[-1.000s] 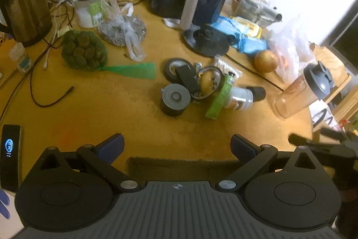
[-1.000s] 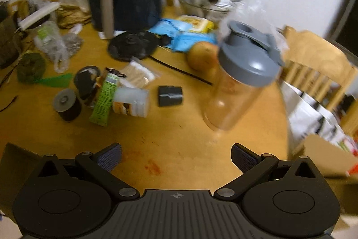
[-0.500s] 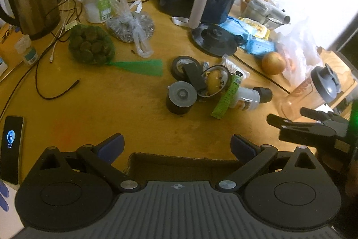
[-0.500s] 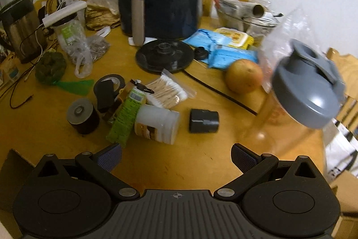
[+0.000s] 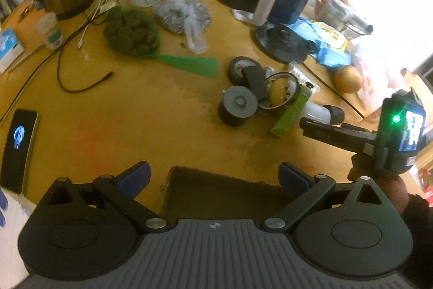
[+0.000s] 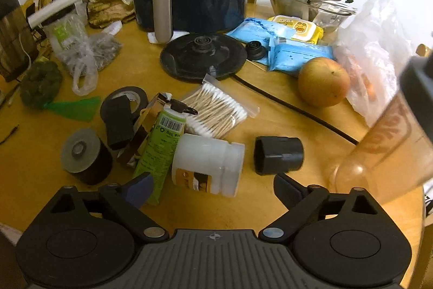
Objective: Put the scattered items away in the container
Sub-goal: 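Close the right gripper around the white jar, then lift the white jar with the right gripper while the left gripper grasps the grey-capped black roll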
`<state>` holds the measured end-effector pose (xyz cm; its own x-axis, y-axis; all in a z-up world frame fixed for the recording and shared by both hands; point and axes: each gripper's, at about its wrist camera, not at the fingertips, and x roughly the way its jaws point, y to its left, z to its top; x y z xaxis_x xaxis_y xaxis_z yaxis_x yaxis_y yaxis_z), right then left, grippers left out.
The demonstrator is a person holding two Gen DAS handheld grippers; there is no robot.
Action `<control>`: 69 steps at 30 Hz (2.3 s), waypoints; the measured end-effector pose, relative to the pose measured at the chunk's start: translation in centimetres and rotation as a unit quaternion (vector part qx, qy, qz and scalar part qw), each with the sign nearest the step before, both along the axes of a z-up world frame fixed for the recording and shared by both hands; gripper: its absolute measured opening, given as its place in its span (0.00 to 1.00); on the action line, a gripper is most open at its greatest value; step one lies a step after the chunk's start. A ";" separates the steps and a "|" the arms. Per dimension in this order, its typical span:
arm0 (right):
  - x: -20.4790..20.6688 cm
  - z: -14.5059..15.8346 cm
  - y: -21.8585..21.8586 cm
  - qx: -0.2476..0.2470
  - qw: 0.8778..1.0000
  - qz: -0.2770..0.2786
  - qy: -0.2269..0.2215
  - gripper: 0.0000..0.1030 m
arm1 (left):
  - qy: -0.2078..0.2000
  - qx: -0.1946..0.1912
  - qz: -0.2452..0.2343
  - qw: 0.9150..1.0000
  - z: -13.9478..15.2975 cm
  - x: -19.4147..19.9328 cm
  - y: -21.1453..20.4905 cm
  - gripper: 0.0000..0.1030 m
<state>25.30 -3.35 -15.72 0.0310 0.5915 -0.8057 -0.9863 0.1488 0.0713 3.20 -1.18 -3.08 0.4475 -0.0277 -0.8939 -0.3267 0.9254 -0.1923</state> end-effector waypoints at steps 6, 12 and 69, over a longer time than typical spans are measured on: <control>-0.4 -1.3 1.5 -0.006 1.000 -0.019 -0.011 0.87 | 0.003 -0.017 0.037 0.999 -0.3 -0.7 1.3 1.00; -0.3 -2.2 2.2 -0.015 0.999 -0.038 -0.016 0.75 | 0.012 0.005 0.058 0.998 -0.4 -1.0 1.8 1.00; 4.1 6.2 -11.4 0.051 0.985 -0.123 0.112 0.62 | 0.000 0.123 -0.017 0.992 -8.7 12.8 1.5 0.82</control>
<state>29.39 -14.74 -9.54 0.0109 0.6664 -0.7455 -0.8792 0.3615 0.3103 16.01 0.29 -11.75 0.4506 0.1760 -0.8752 -0.2951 0.9546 0.0400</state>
